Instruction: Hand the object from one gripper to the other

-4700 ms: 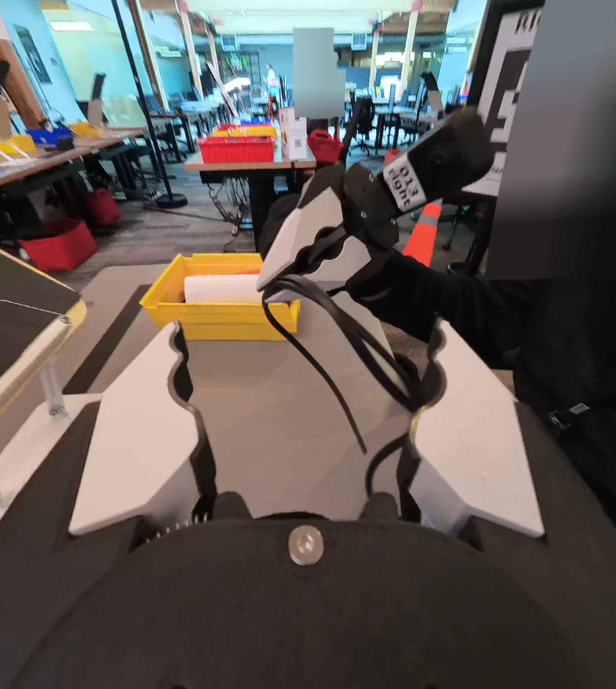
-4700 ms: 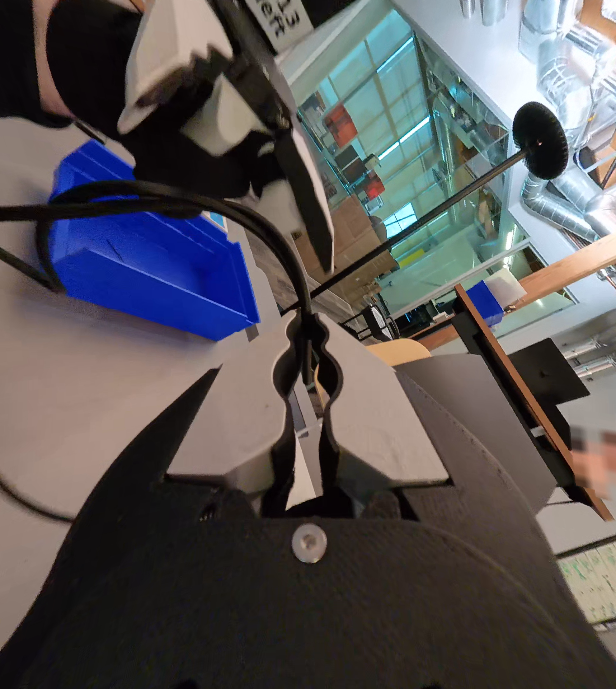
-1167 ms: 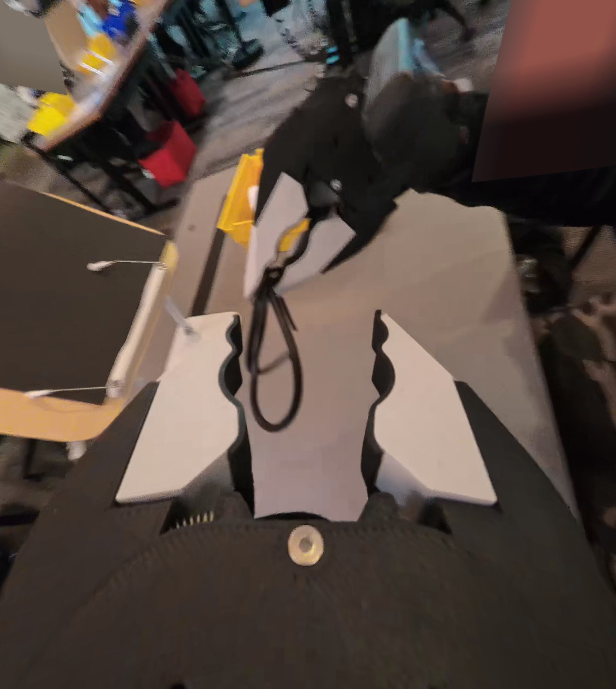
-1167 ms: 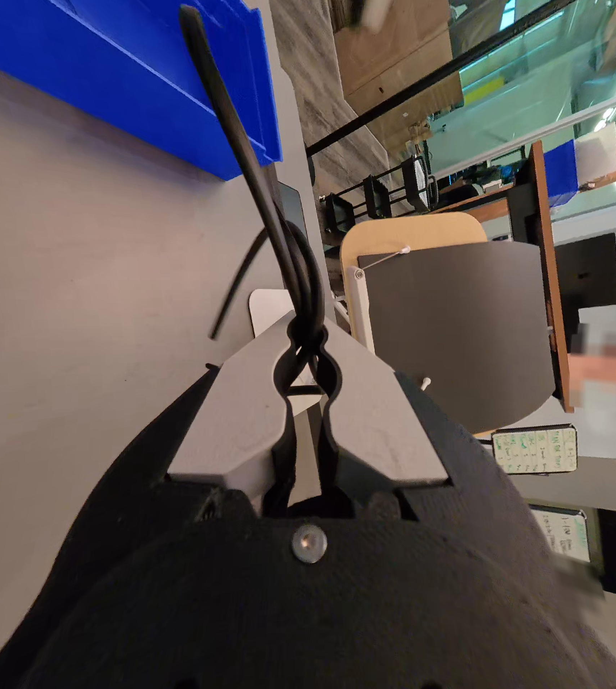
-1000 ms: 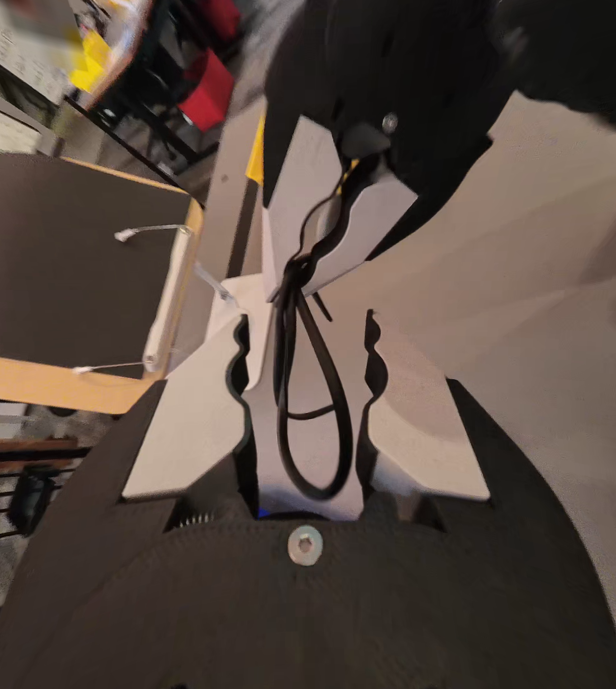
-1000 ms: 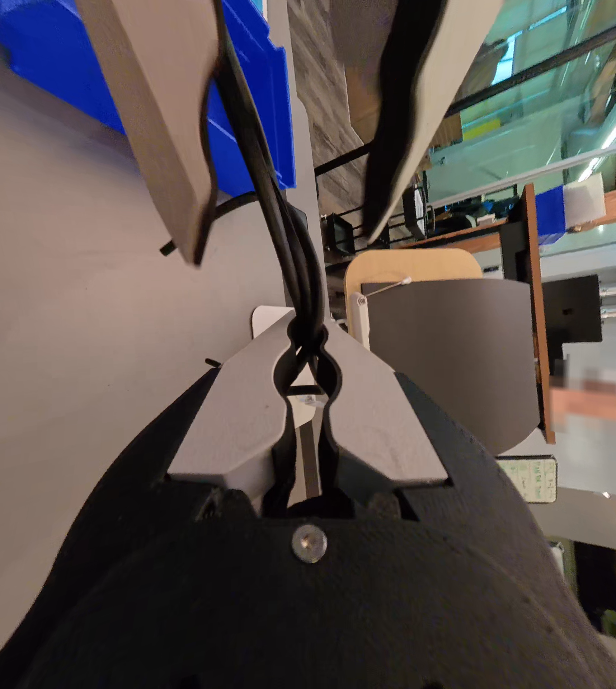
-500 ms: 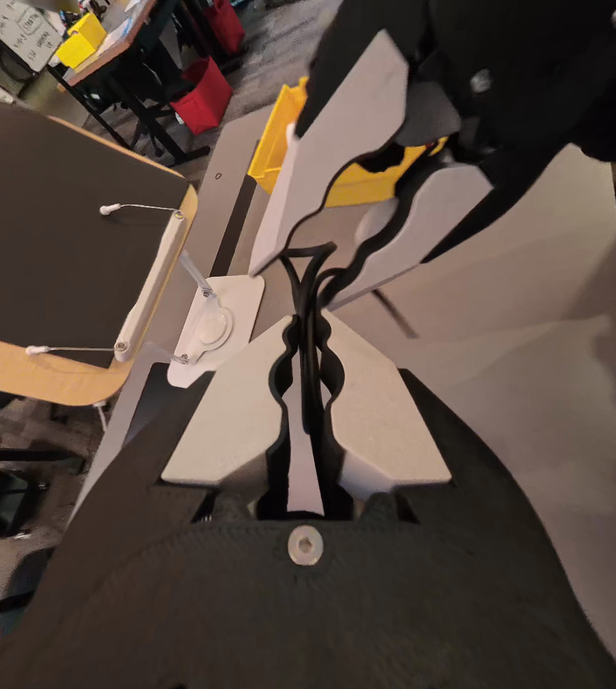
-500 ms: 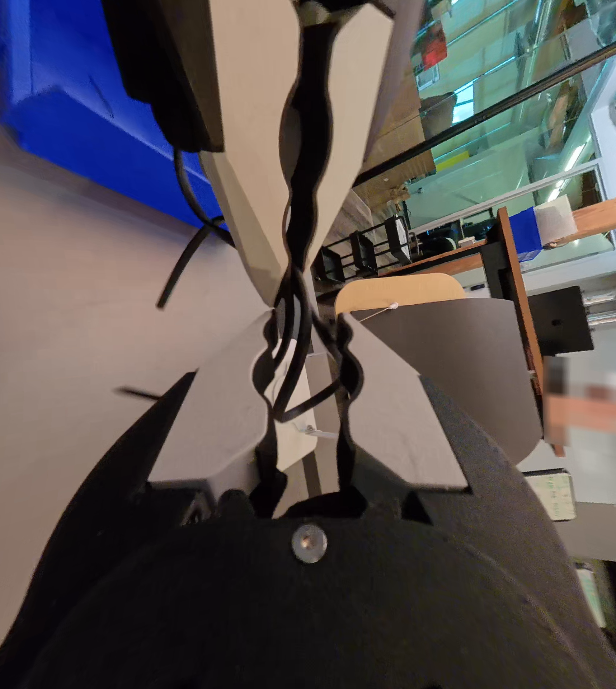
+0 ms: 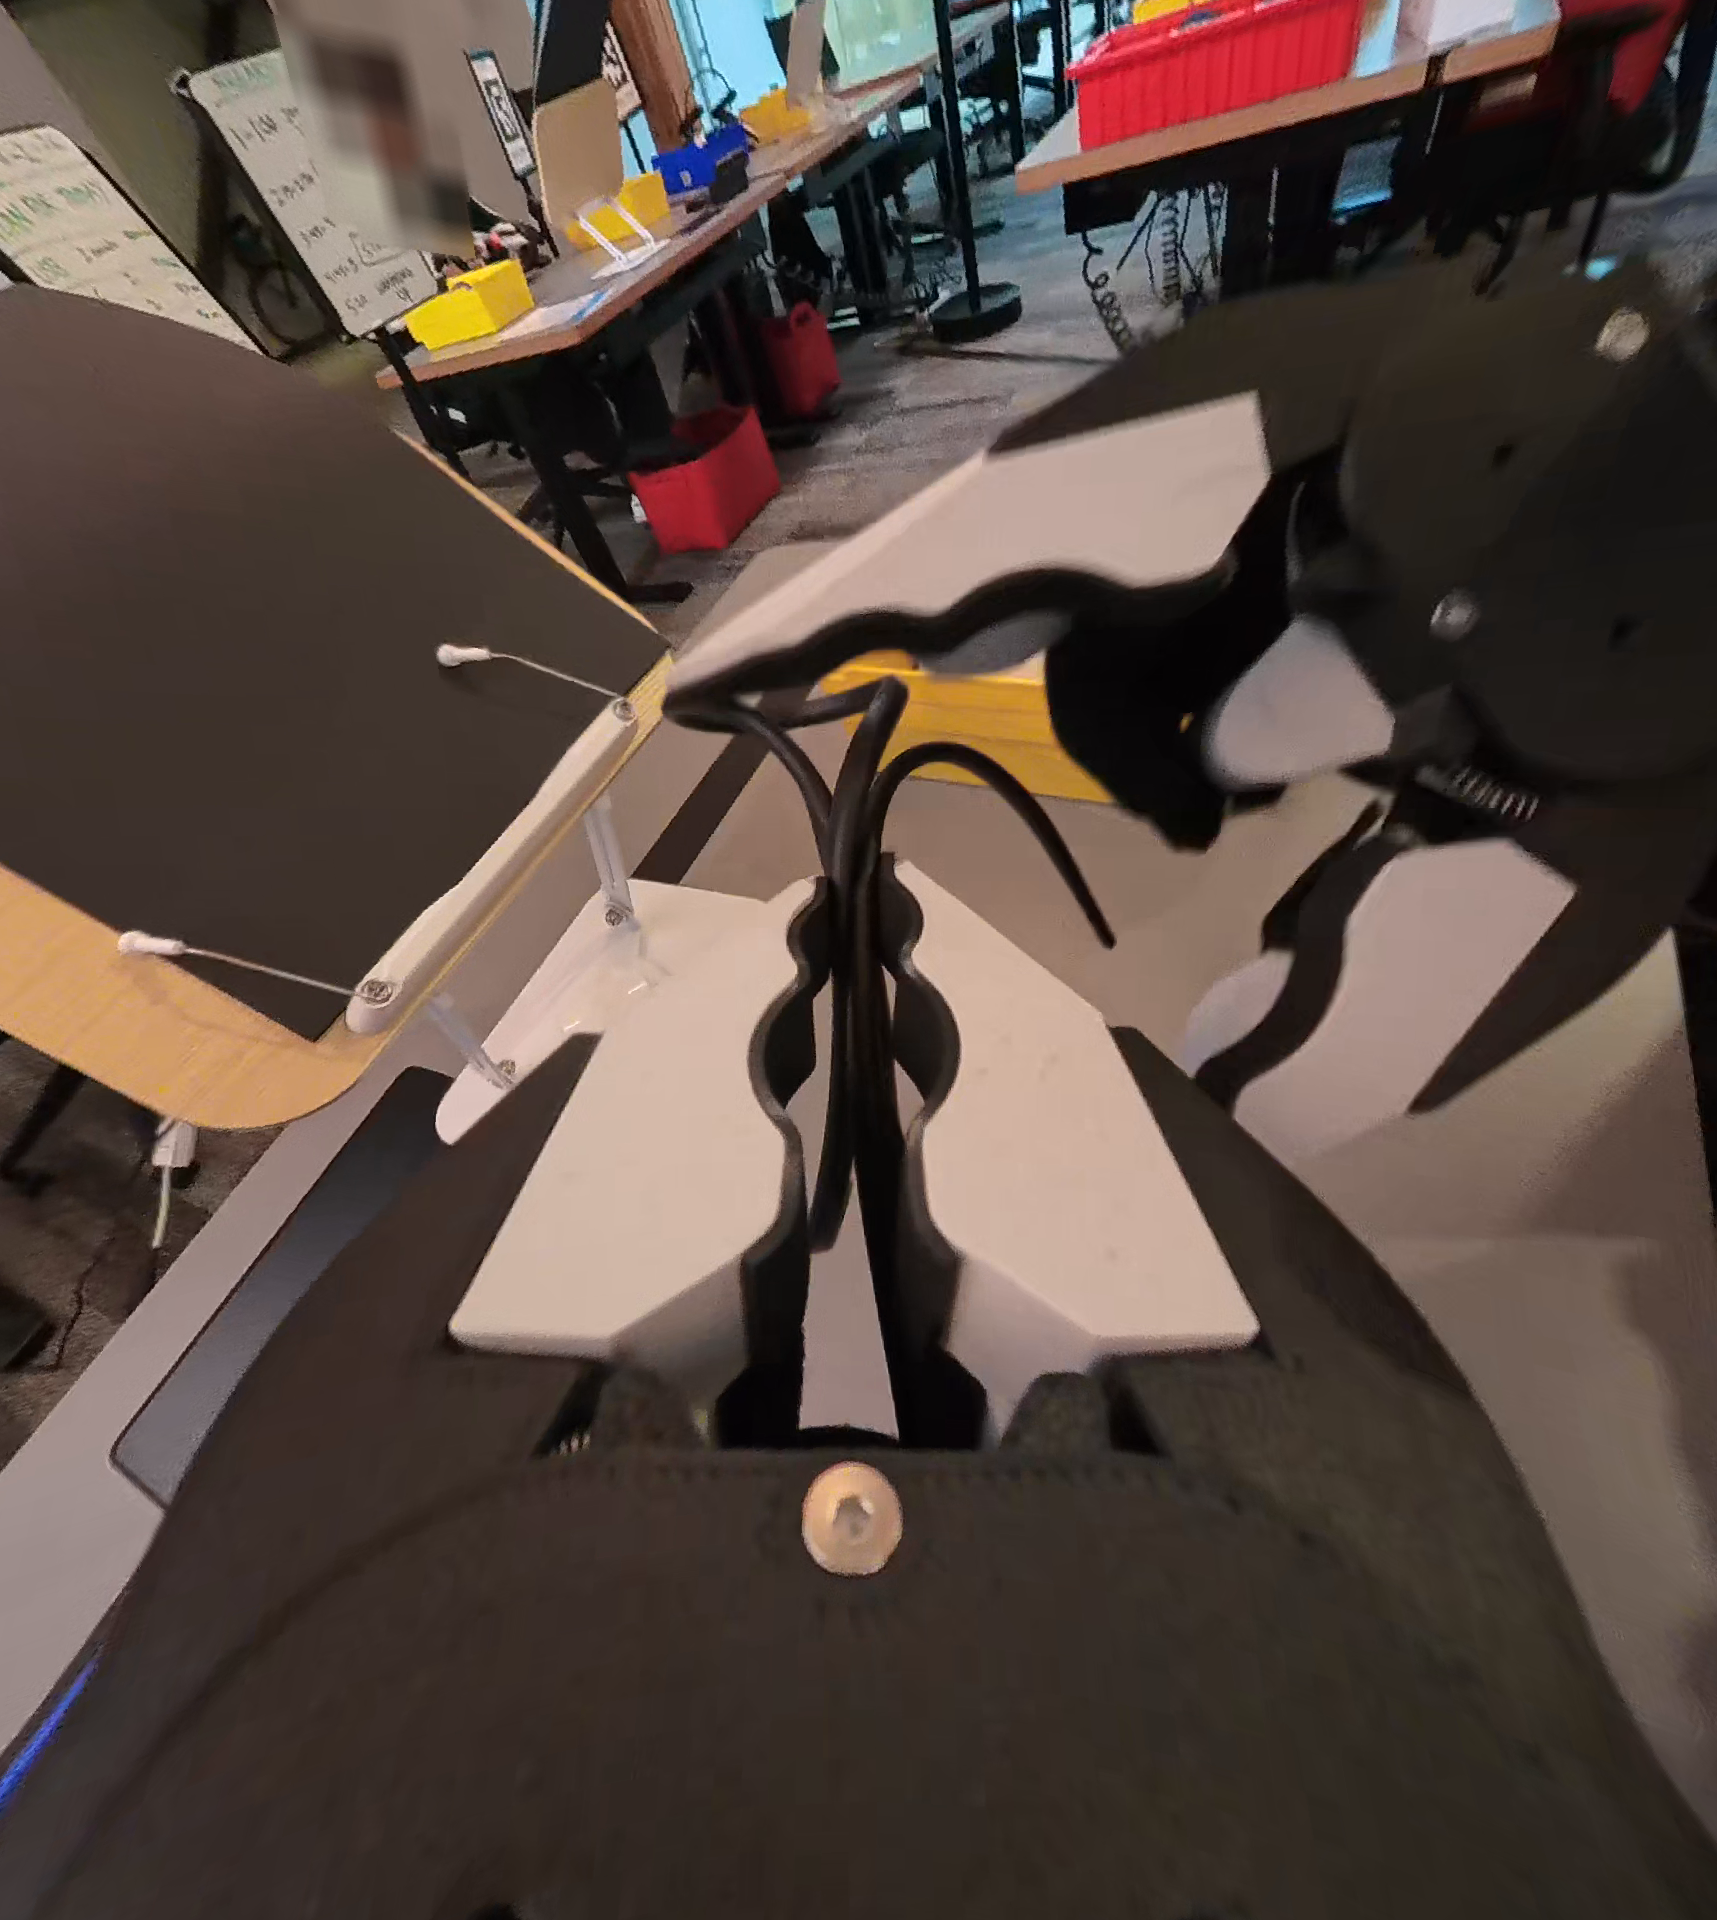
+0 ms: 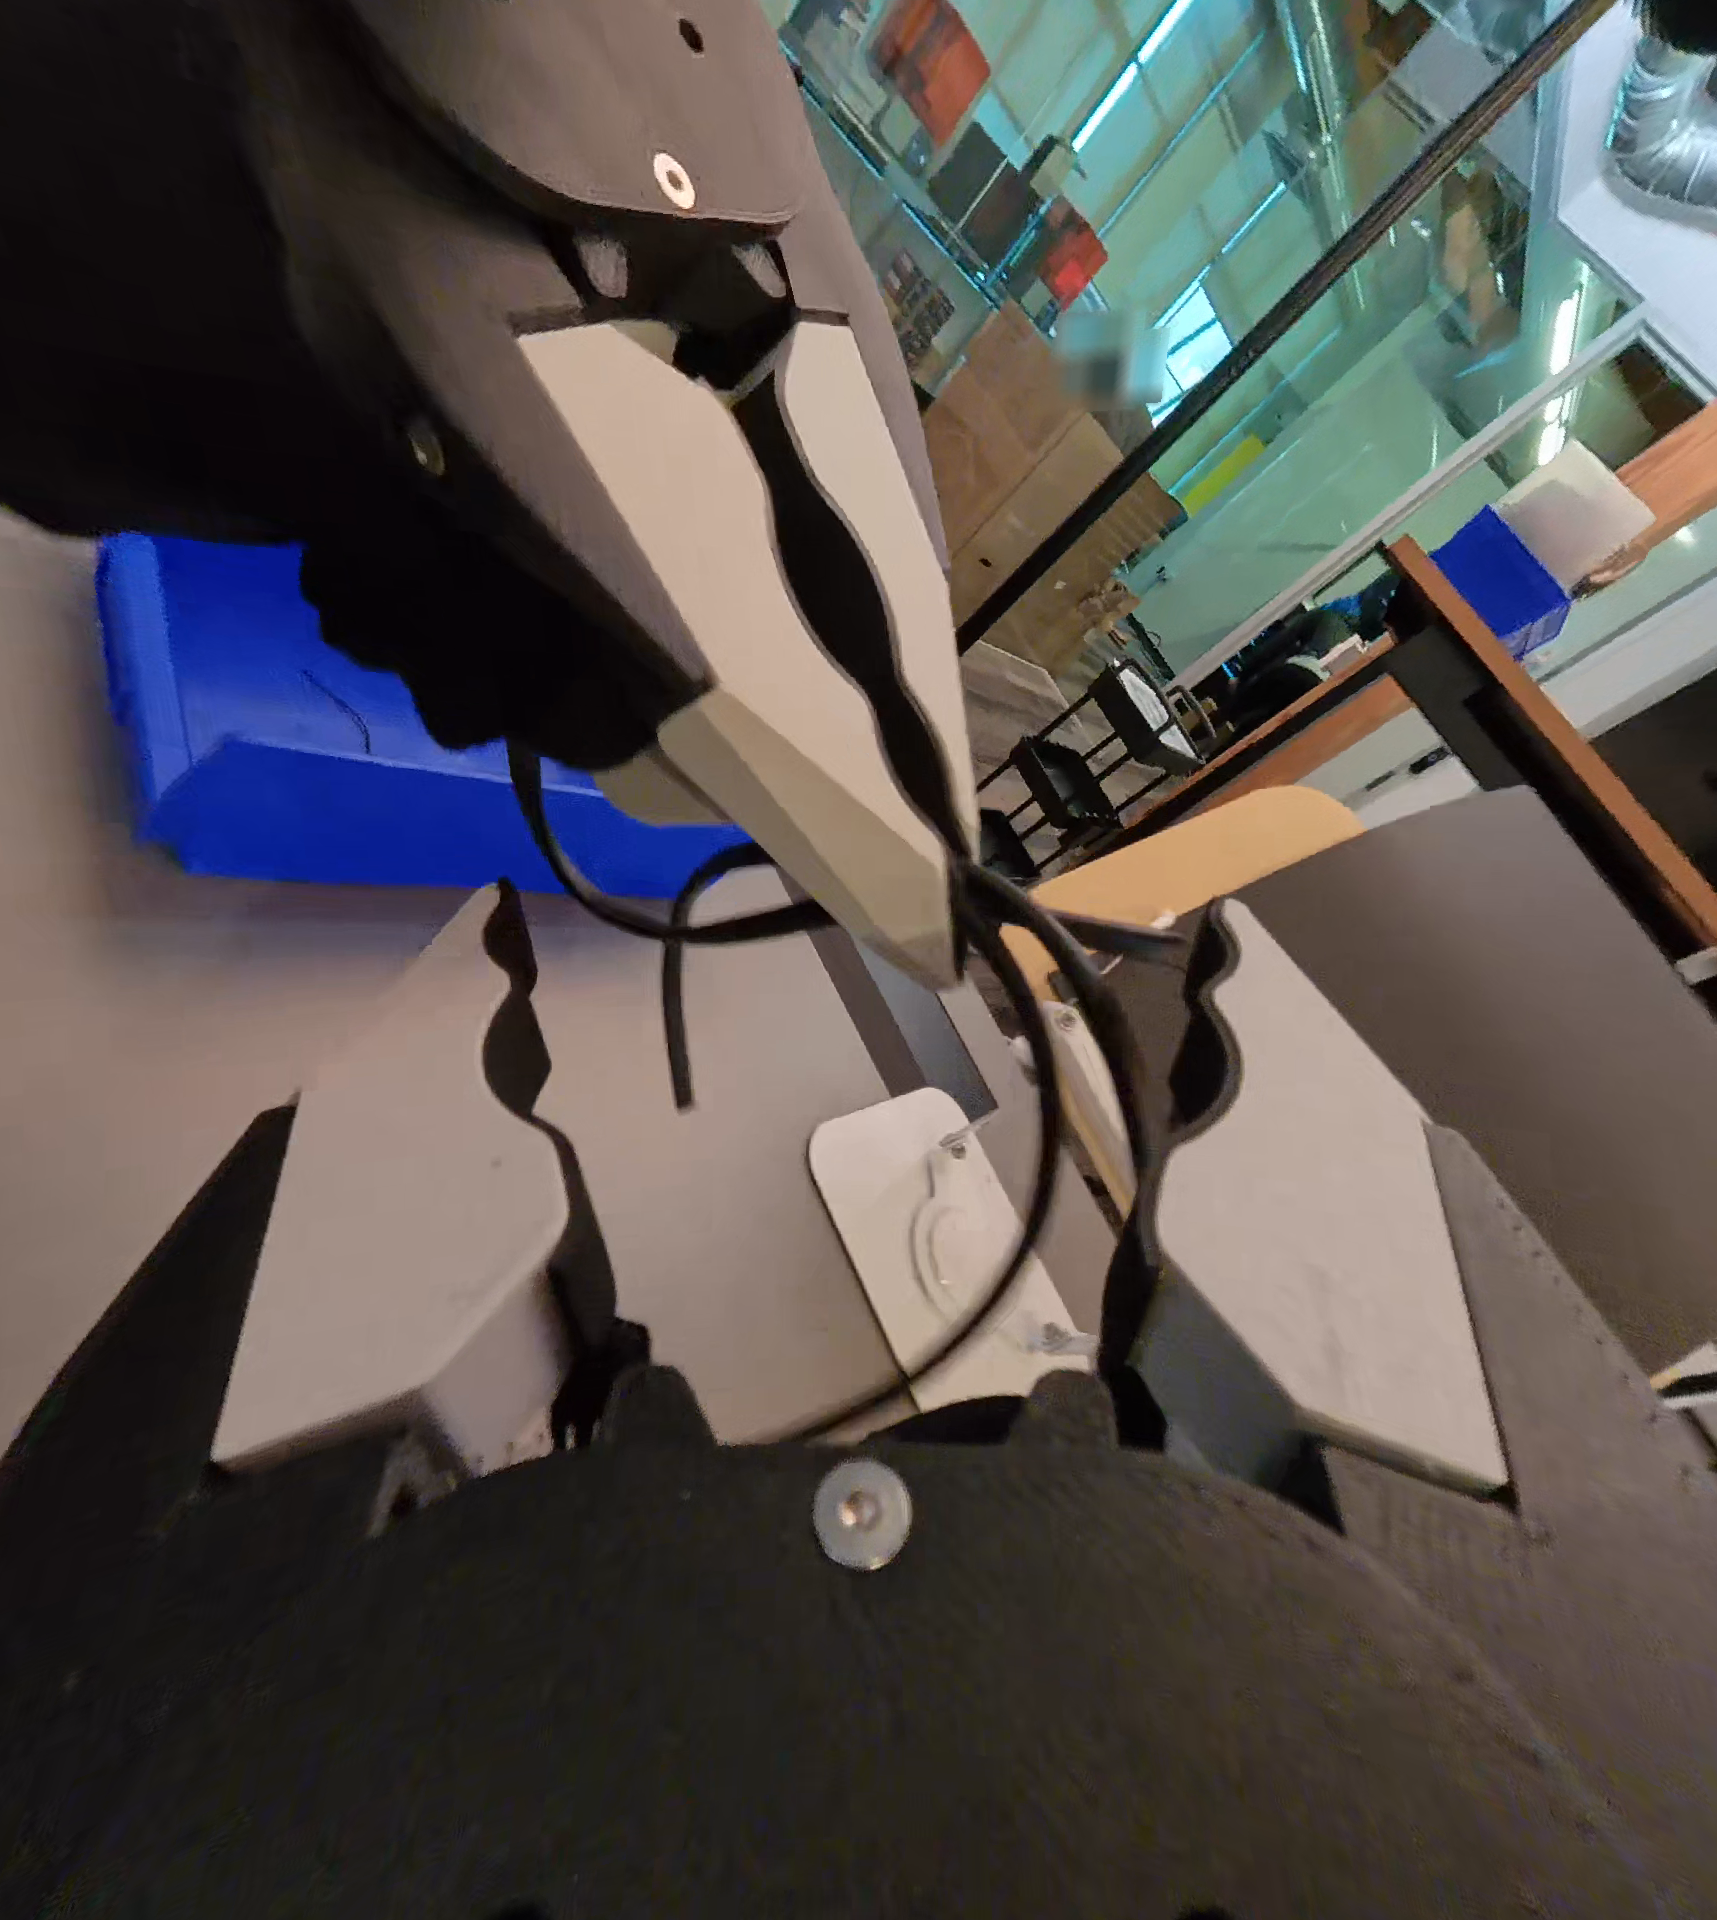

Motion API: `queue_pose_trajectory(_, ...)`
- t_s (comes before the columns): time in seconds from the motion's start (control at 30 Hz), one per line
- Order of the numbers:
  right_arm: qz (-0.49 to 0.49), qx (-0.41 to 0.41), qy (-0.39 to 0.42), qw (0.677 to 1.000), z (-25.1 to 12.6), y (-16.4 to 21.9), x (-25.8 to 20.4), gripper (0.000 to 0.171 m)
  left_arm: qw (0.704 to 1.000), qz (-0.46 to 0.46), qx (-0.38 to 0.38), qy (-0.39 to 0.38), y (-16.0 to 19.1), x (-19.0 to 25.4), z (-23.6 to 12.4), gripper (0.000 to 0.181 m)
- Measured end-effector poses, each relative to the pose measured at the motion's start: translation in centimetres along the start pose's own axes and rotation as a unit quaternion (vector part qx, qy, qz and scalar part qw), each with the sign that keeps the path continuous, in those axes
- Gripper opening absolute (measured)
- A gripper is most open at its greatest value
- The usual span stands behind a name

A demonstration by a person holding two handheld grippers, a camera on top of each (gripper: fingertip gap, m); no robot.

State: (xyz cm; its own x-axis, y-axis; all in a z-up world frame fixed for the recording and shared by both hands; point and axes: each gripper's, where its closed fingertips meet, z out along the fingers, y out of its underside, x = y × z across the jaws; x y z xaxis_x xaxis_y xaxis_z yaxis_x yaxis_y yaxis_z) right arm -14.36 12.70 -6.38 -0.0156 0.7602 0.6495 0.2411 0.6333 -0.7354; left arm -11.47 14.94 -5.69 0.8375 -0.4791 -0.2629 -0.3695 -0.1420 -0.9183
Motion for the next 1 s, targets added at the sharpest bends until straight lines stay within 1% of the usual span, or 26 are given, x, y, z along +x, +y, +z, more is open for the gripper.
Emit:
queue_pose_trajectory(0.03,0.013,-0.002,0.006,1.000,0.5,0.2,-0.1,0.122,1.000,-0.002,0.006,0.001,-0.1,0.3,0.2,0.006)
queue_pose_trajectory(0.13,0.056,-0.001,0.020,0.998,1.4,1.0,0.1,0.113,1.000,-0.011,0.026,0.002,-0.7,0.5,0.2,0.005)
queue_pose_trajectory(0.17,0.075,0.002,0.029,0.997,1.5,1.3,0.5,0.107,0.999,-0.019,0.037,0.006,-1.0,0.6,0.1,0.005)
queue_pose_trajectory(0.23,0.111,0.018,0.018,0.994,1.5,1.5,0.6,0.091,0.997,-0.043,0.058,0.020,-1.5,0.8,-0.1,0.005)
queue_pose_trajectory(0.3,0.142,0.029,0.015,0.989,1.6,1.6,0.7,0.082,0.995,-0.059,0.081,0.030,-2.0,0.9,-0.2,0.004)
queue_pose_trajectory(0.37,0.160,0.024,0.000,0.987,2.1,2.1,0.2,0.082,0.993,-0.069,0.093,0.032,-2.3,1.0,-0.1,0.005)
queue_pose_trajectory(0.4,0.166,0.033,-0.007,0.986,2.1,2.0,-0.2,0.073,0.992,-0.072,0.099,0.037,-2.4,1.1,-0.1,0.005)
queue_pose_trajectory(0.43,0.174,0.042,-0.019,0.984,2.2,1.8,-0.6,0.054,0.991,-0.077,0.102,0.046,-2.5,1.3,-0.1,0.005)
queue_pose_trajectory(0.5,0.195,0.051,-0.036,0.979,2.3,1.7,-1.0,0.033,0.989,-0.084,0.112,0.053,-2.7,1.4,-0.2,0.005)
queue_pose_trajectory(0.53,0.199,0.058,-0.037,0.978,2.2,1.6,-1.1,0.016,0.987,-0.088,0.118,0.058,-2.9,1.4,-0.4,0.005)
queue_pose_trajectory(0.57,0.198,0.058,-0.038,0.978,2.2,1.7,-1.1,0.007,0.987,-0.091,0.117,0.062,-2.9,1.3,-0.5,0.005)
queue_pose_trajectory(0.67,0.195,0.060,-0.044,0.978,1.9,1.7,-0.9,0.003,0.986,-0.091,0.124,0.065,-3.1,1.2,-0.8,0.005)
queue_pose_trajectory(1.0,0.170,0.039,-0.037,0.984,1.0,2.4,0.2,0.001,0.983,-0.079,0.122,0.109,-2.9,1.3,-1.5,0.008)
